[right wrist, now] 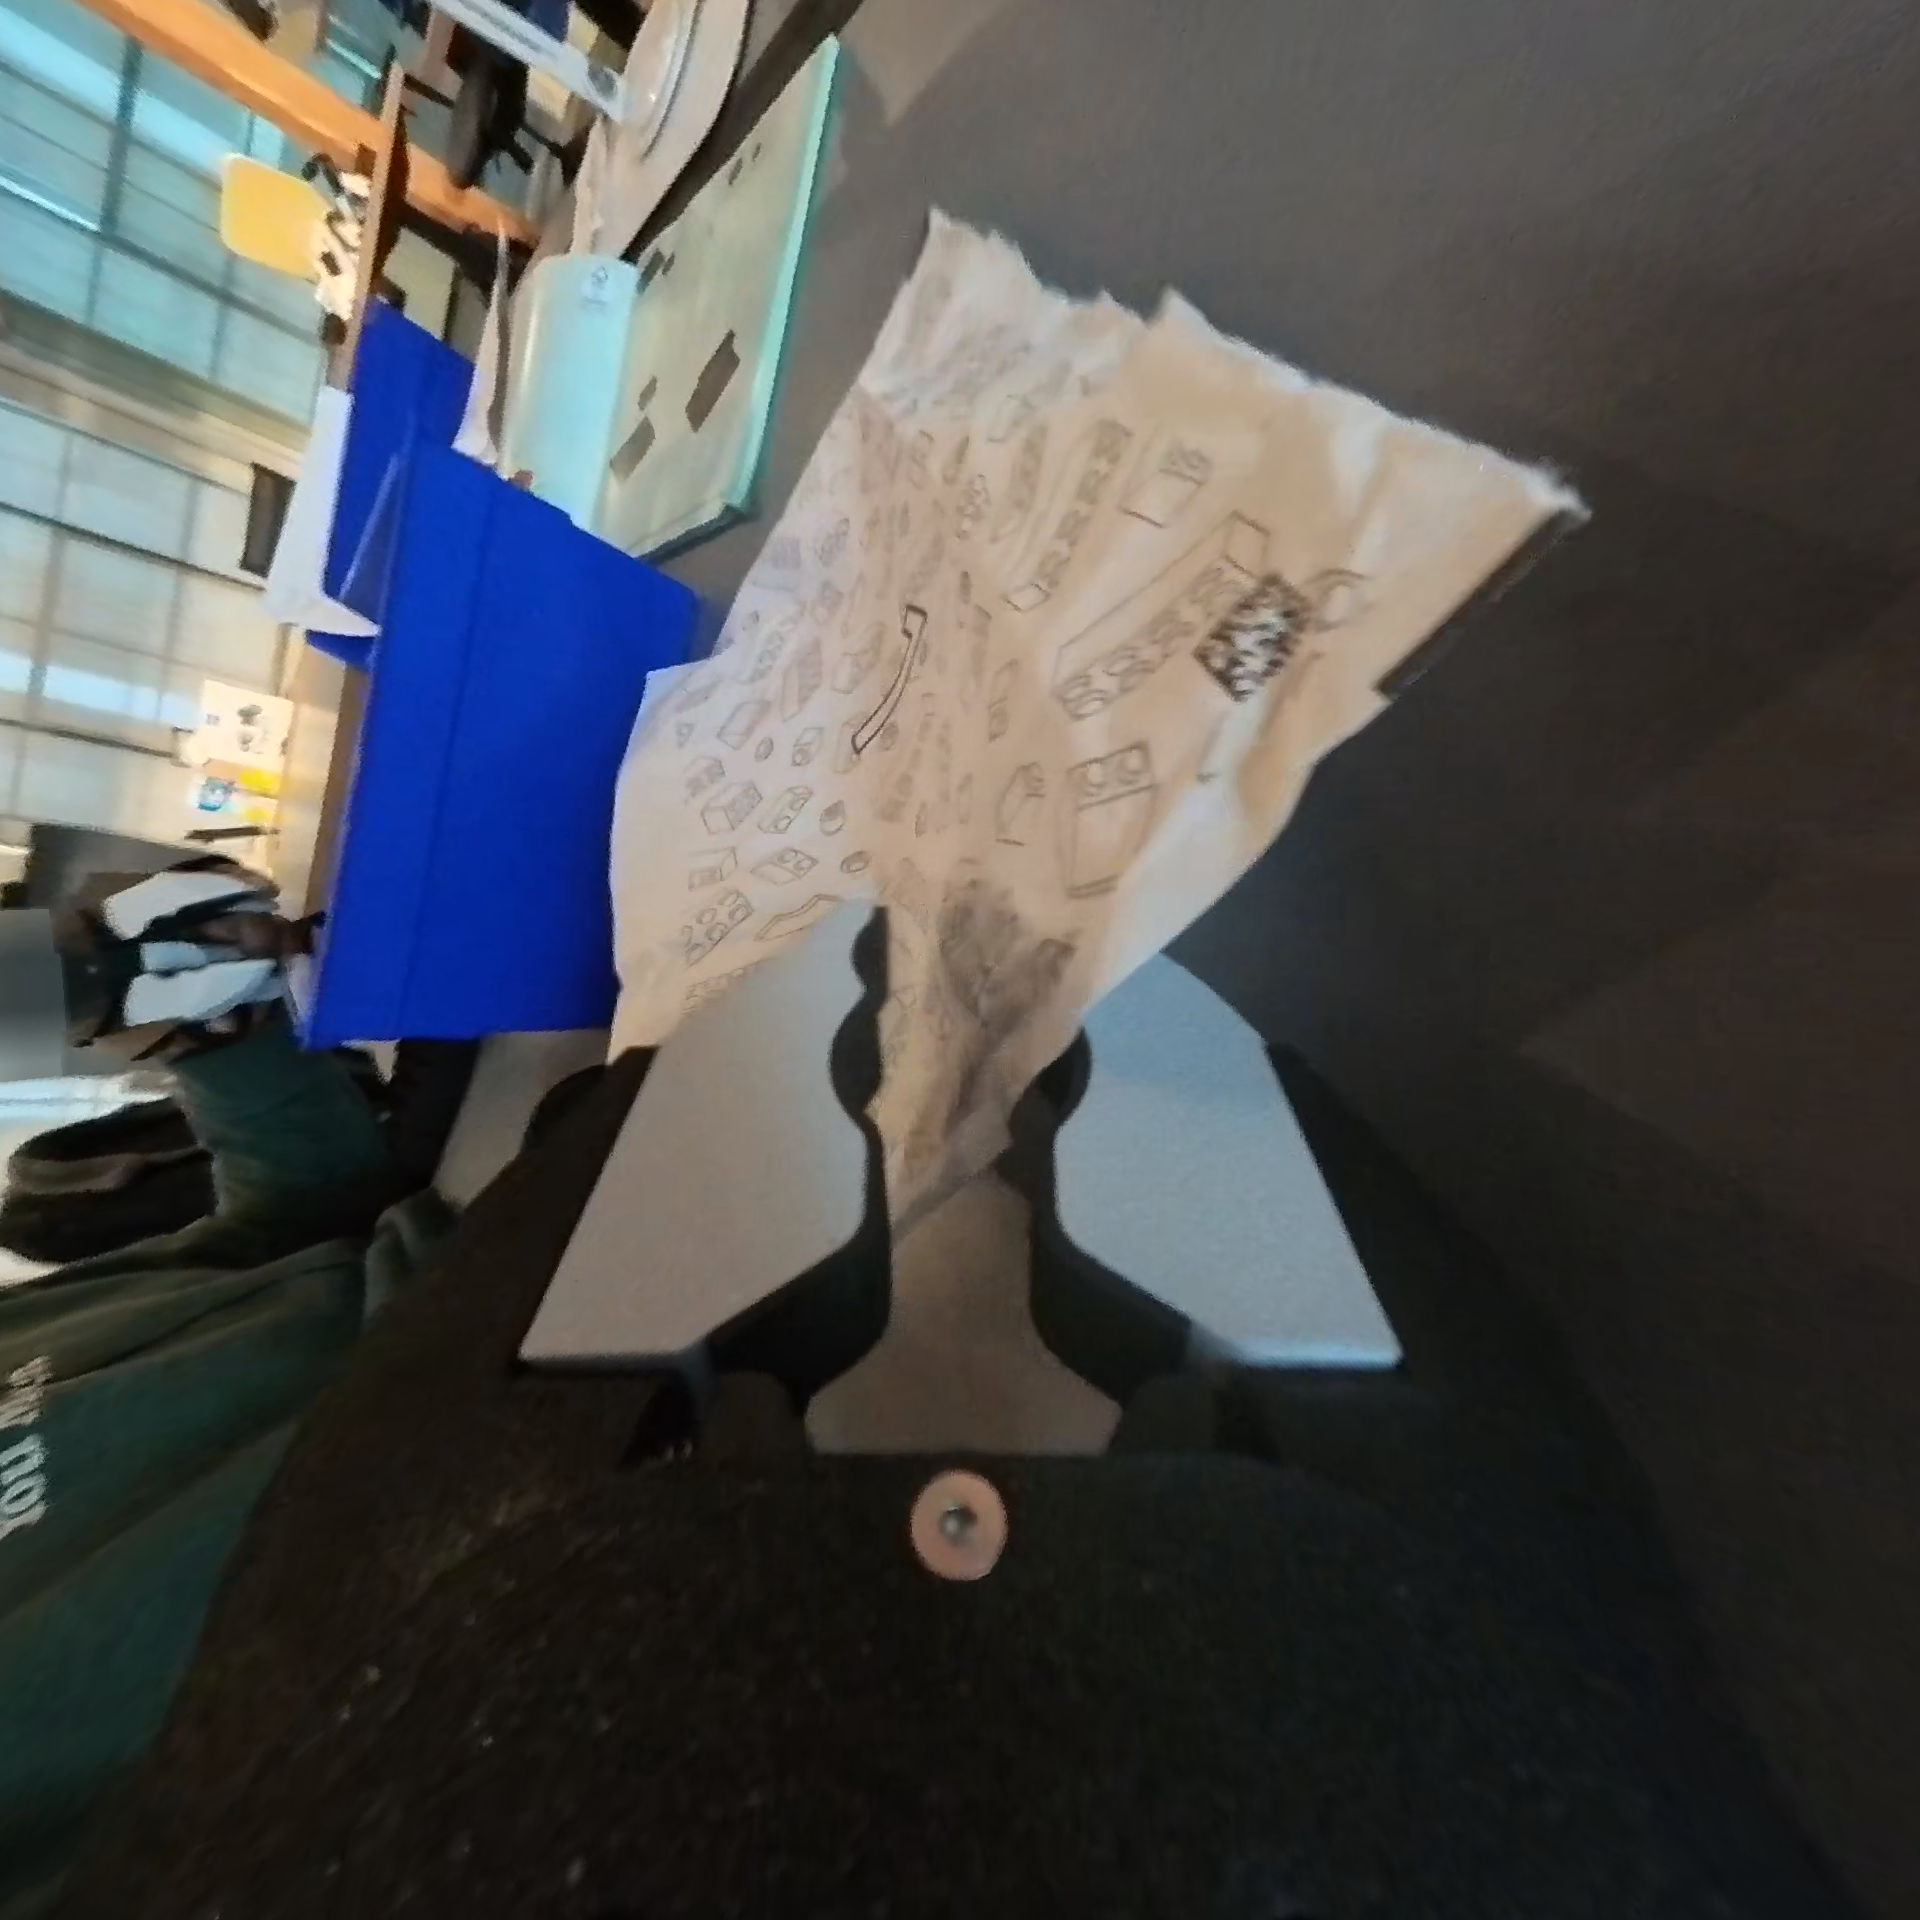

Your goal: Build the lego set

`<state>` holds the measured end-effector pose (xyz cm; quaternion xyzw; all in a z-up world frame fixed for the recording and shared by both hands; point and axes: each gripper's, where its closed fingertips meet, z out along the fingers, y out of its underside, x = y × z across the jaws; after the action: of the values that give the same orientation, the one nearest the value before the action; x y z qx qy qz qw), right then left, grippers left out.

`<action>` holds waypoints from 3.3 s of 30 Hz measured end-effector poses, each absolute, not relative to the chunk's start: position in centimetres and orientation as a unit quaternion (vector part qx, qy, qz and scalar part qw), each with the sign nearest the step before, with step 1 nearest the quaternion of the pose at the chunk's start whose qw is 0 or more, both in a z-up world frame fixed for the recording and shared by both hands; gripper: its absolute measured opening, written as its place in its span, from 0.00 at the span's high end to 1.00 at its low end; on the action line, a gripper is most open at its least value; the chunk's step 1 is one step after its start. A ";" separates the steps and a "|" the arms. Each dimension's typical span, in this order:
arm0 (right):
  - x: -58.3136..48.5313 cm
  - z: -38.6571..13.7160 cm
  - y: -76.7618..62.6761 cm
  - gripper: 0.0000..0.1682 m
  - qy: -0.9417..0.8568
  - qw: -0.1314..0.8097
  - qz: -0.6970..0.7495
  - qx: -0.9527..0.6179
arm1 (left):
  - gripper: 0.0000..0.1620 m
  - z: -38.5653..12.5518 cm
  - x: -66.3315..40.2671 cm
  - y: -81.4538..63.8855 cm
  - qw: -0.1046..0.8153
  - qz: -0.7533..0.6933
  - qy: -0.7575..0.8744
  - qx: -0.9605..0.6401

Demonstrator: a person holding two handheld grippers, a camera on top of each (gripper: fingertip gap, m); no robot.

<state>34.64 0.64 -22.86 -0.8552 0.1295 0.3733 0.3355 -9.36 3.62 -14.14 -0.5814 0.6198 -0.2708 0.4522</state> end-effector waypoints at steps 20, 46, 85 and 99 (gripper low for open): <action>40.4 -15.1 -1.1 0.49 -0.072 0.370 -0.086 -0.922 | 0.80 -14.2 -9.8 4.0 0.470 -0.285 0.599 -0.582; 31.7 -24.3 11.5 0.57 -0.334 0.163 0.066 -0.926 | 0.82 -14.4 -11.1 4.1 0.477 -0.287 0.572 -0.602; 29.6 -26.0 15.1 1.00 -0.374 0.064 0.224 -0.898 | 0.83 -14.5 -12.4 5.9 0.477 -0.311 0.525 -0.632; 29.8 -19.5 16.2 1.00 -0.343 0.174 0.244 -0.890 | 0.84 -14.4 -12.5 5.6 0.485 -0.317 0.527 -0.621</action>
<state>29.78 16.25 -19.49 -0.8904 -0.3427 0.2436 0.1745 -12.50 5.60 -14.38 -0.6213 0.5274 -0.3173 0.4849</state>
